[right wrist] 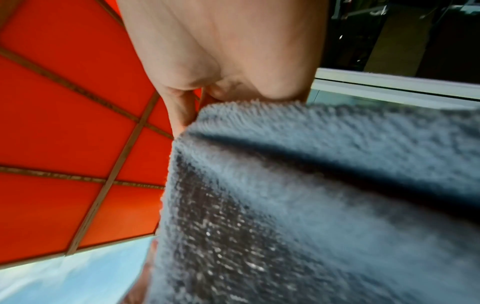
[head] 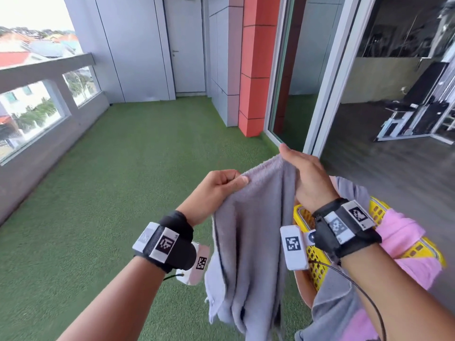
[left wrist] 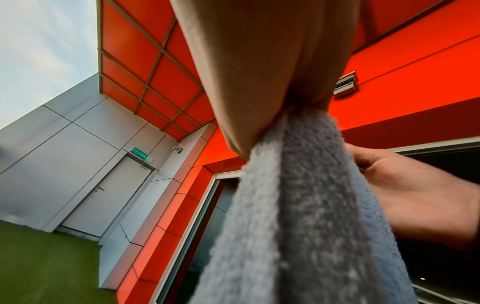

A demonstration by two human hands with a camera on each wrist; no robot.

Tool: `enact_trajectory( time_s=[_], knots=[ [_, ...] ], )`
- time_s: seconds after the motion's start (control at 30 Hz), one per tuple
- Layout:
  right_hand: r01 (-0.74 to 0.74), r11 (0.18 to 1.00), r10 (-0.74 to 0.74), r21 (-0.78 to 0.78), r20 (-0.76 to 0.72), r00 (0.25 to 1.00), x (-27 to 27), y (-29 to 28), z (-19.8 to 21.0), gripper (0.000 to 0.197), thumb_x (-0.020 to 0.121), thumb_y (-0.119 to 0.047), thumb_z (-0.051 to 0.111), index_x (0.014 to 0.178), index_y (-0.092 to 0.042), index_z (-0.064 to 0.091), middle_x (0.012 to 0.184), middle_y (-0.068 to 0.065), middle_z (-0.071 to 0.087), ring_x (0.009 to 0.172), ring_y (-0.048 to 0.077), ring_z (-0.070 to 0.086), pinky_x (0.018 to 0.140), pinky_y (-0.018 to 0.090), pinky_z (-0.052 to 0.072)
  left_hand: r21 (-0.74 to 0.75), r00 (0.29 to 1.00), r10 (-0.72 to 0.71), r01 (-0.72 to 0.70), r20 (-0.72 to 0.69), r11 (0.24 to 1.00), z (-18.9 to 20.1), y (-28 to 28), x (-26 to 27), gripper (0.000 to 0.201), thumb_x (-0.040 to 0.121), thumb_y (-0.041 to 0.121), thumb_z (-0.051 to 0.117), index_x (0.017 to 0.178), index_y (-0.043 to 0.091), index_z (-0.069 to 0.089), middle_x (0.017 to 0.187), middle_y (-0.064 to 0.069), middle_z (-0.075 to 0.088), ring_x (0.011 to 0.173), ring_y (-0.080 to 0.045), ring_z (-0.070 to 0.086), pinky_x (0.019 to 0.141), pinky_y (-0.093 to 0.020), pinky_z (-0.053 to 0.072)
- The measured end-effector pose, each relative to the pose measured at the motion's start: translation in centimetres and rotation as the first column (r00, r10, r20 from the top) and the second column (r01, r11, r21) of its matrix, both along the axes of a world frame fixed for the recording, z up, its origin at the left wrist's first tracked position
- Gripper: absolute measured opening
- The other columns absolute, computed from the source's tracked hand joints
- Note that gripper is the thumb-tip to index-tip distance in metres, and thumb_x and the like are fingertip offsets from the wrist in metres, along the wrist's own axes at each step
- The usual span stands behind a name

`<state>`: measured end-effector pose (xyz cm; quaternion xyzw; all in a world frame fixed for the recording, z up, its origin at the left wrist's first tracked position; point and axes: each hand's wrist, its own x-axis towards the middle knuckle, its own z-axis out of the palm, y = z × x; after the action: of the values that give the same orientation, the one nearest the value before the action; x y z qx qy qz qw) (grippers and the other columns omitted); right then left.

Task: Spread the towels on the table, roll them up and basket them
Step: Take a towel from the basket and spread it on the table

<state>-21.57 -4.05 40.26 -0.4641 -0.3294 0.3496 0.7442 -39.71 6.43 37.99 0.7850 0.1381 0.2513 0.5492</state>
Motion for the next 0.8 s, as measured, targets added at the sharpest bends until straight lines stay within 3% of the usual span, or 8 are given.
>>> enact_trajectory(
  time_s=[0.07,0.17,0.37,0.43,0.53,0.6,0.7,0.8],
  knots=[
    [-0.091,0.994,0.097,-0.055,0.117,0.988,-0.9,-0.2,-0.8,0.019,0.084,-0.027,0.07,0.082,-0.009,0.065,0.079,0.006,0.065,0.076,0.016,0.062,0.075,0.03,0.047,-0.058,0.996,0.052,-0.048,0.072,0.997,0.0,0.4,0.3,0.042,0.095,0.033,0.057,0.074,-0.002,0.046,0.073,-0.008,0.04,0.065,-0.022,0.034,0.058,-0.037,0.027],
    [-0.238,0.919,0.353,-0.313,0.39,0.85,-3.4,-0.4,-2.8,0.031,0.082,-0.028,0.072,0.093,0.001,0.068,0.088,0.007,0.069,0.082,0.016,0.063,0.074,0.028,0.049,-0.094,0.992,0.035,-0.024,0.118,0.995,0.5,0.3,1.1,0.029,0.096,0.021,0.057,0.083,-0.006,0.056,0.075,-0.012,0.055,0.067,-0.02,0.048,0.061,-0.033,0.04],
    [-0.021,1.0,0.021,-0.013,-0.043,0.999,0.2,-0.1,-0.2,0.021,0.072,-0.027,0.075,0.077,-0.008,0.067,0.075,0.005,0.066,0.072,0.017,0.061,0.079,0.03,0.044,0.009,0.999,-0.006,0.006,-0.036,1.0,-1.0,1.4,0.5,0.03,0.097,0.022,0.055,0.086,-0.006,0.057,0.08,-0.006,0.055,0.073,-0.016,0.048,0.07,-0.033,0.038],
    [-0.062,0.992,0.074,-0.113,0.106,0.992,-0.8,0.2,-1.1,0.01,0.084,-0.021,0.067,0.083,-0.01,0.068,0.08,0.001,0.07,0.078,0.012,0.065,0.079,0.026,0.045,0.042,0.996,0.094,-0.095,0.008,0.995,-1.2,2.3,0.6,0.029,0.095,0.023,0.055,0.083,-0.002,0.057,0.077,-0.003,0.052,0.072,-0.015,0.045,0.069,-0.032,0.035],
    [-0.206,0.922,0.334,-0.329,0.404,0.852,-3.4,0.5,-3.6,0.021,0.087,-0.027,0.067,0.094,-0.007,0.07,0.092,0.001,0.069,0.087,0.012,0.061,0.082,0.029,0.045,0.06,0.981,0.158,-0.165,0.112,0.984,-0.1,2.7,1.3,0.018,0.095,0.017,0.055,0.082,0.006,0.061,0.073,-0.003,0.053,0.07,-0.014,0.045,0.065,-0.031,0.036],
    [-0.191,0.953,0.27,-0.235,0.373,0.888,-3.1,0.4,-2.8,0.024,0.089,-0.025,0.064,0.093,-0.001,0.071,0.091,0.009,0.07,0.085,0.017,0.062,0.08,0.032,0.047,0.145,0.994,0.101,-0.106,0.039,0.984,-0.2,2.8,1.3,0.017,0.093,0.019,0.056,0.086,0.006,0.063,0.073,-0.008,0.058,0.07,-0.013,0.049,0.064,-0.034,0.041],
    [-0.07,0.997,0.073,-0.027,0.106,0.992,-1.0,-0.4,-1.0,0.018,0.086,-0.026,0.065,0.081,-0.009,0.067,0.079,0.006,0.063,0.078,0.016,0.058,0.077,0.03,0.042,0.252,0.991,0.043,-0.009,-0.13,0.968,-1.6,2.7,0.5,0.02,0.091,0.027,0.054,0.082,0.01,0.061,0.072,0.0,0.055,0.069,-0.011,0.047,0.068,-0.035,0.042],
    [-0.108,0.992,0.115,-0.064,0.114,0.987,-1.3,-0.3,-2.2,0.027,0.08,-0.036,0.069,0.084,-0.01,0.064,0.081,0.008,0.06,0.08,0.018,0.056,0.079,0.034,0.039,0.21,0.995,0.097,-0.091,-0.019,0.973,-1.0,2.6,0.5,0.019,0.094,0.019,0.054,0.077,0.017,0.061,0.07,0.012,0.056,0.066,-0.006,0.048,0.066,-0.029,0.039]
  ],
)
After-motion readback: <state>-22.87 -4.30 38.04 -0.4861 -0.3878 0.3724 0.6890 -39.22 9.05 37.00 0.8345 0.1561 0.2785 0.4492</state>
